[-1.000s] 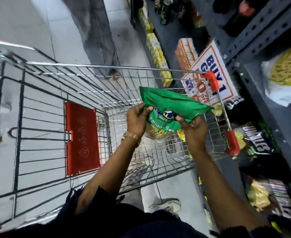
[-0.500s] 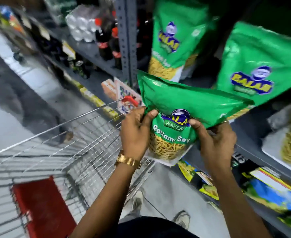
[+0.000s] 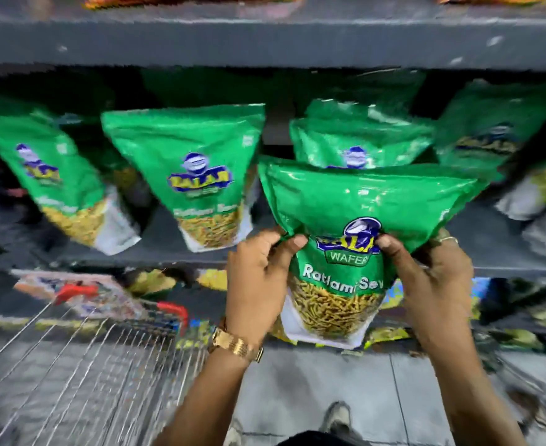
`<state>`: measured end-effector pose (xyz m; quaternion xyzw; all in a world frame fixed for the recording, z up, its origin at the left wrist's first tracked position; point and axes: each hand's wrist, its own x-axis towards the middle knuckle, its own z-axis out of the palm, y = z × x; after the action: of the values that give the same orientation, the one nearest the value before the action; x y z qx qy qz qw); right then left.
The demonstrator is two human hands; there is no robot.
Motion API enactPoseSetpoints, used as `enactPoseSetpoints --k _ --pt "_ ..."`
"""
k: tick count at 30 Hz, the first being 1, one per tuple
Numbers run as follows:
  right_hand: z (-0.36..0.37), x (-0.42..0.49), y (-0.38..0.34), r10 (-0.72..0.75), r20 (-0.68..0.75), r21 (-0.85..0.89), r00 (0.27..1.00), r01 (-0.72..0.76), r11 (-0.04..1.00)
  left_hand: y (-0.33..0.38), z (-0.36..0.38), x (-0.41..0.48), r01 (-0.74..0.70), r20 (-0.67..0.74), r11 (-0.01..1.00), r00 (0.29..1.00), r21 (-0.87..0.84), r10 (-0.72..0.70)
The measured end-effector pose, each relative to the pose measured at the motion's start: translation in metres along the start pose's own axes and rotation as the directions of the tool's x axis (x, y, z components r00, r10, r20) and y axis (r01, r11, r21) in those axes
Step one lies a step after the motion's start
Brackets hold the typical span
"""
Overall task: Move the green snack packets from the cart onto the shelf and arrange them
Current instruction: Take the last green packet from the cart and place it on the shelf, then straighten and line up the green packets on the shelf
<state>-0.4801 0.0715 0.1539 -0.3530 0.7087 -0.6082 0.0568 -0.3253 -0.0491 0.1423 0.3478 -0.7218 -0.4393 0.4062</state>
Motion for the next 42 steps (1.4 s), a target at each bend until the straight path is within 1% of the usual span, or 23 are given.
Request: enactPoseSetpoints --k 1,2,4,6,9,10,12,14,16,19,22,25,29,32,34,36,37,39,41,42 --pt "-0.016 0.006 0.003 -0.004 -0.023 -0.014 1.000 0.004 1.000 0.004 0.017 0.004 0.031 0.039 0.997 0.999 -0.072 -0.028" --pt "-0.031 0.012 0.008 -0.012 -0.044 -0.030 0.999 0.011 1.000 0.007 0.035 0.009 0.050 0.067 0.994 0.997 -0.097 -0.043" --pt "-0.059 0.025 0.020 -0.027 -0.073 -0.062 0.997 0.023 0.998 0.015 0.068 0.018 -0.003 0.088 0.998 0.996 -0.069 0.009" --pt "-0.090 0.041 0.035 -0.037 -0.110 -0.084 0.993 0.028 0.996 0.029 0.105 0.025 -0.048 0.122 0.996 0.991 -0.081 0.058" --pt "-0.128 0.067 0.057 -0.047 -0.147 -0.087 0.988 0.034 0.996 0.043 0.154 0.037 -0.094 0.152 0.994 0.983 -0.058 0.101" --pt "-0.138 0.077 0.062 -0.051 -0.157 -0.087 0.986 0.037 0.996 0.045 0.170 0.042 -0.088 0.158 0.993 0.983 -0.074 0.099" --pt "-0.153 0.095 0.071 -0.080 -0.151 -0.092 0.985 0.067 0.994 0.047 0.198 0.054 -0.045 0.158 0.991 0.985 -0.123 0.064" --pt "-0.159 0.112 0.078 -0.105 -0.166 -0.090 0.981 0.091 0.992 0.048 0.220 0.069 -0.034 0.134 0.991 0.990 -0.128 0.051" --pt "-0.163 0.126 0.087 -0.095 -0.175 -0.070 0.980 0.084 0.994 0.053 0.236 0.081 -0.031 0.126 0.993 0.991 -0.110 0.045" --pt "-0.162 0.143 0.107 -0.063 -0.173 -0.018 0.983 0.061 0.998 0.051 0.252 0.093 -0.064 0.118 0.996 0.990 -0.064 0.071" --pt "-0.157 0.156 0.124 -0.060 -0.169 -0.035 0.984 0.055 0.998 0.039 0.264 0.099 -0.050 0.075 0.998 0.996 -0.041 0.053" --pt "-0.146 0.162 0.133 -0.074 -0.109 -0.034 0.991 0.071 0.997 0.023 0.269 0.101 -0.073 -0.028 0.997 0.997 -0.001 0.072" --pt "-0.140 0.169 0.138 -0.106 -0.096 -0.017 0.990 0.105 0.994 0.015 0.273 0.098 -0.076 -0.095 0.995 0.993 -0.066 0.069" --pt "-0.144 0.166 0.142 -0.071 -0.079 0.038 0.994 0.075 0.997 0.021 0.277 0.087 -0.024 -0.105 0.988 0.994 -0.150 0.008" --pt "-0.152 0.159 0.144 -0.034 -0.076 0.078 0.997 0.040 0.996 0.022 0.282 0.072 0.007 -0.191 0.980 0.981 -0.198 -0.045" --pt "-0.166 0.150 0.148 -0.010 -0.064 0.064 0.998 0.014 0.998 0.024 0.293 0.048 -0.002 -0.288 0.976 0.956 -0.216 -0.061" --pt "-0.176 0.145 0.150 0.005 -0.054 0.051 0.999 -0.002 0.999 0.028 0.299 0.033 -0.025 -0.310 0.979 0.950 -0.204 -0.041" --pt "-0.199 0.137 0.153 0.027 -0.059 0.046 0.998 -0.024 0.999 0.037 0.313 0.005 -0.122 -0.287 0.980 0.955 -0.157 0.073" --pt "-0.224 0.130 0.157 0.023 -0.136 0.011 0.990 -0.022 1.000 0.042 0.328 -0.012 -0.288 -0.202 0.954 0.942 -0.081 0.267" --pt "-0.236 0.128 0.160 0.023 -0.204 -0.013 0.979 -0.026 1.000 0.042 0.336 -0.017 -0.390 -0.150 0.920 0.912 -0.038 0.381"
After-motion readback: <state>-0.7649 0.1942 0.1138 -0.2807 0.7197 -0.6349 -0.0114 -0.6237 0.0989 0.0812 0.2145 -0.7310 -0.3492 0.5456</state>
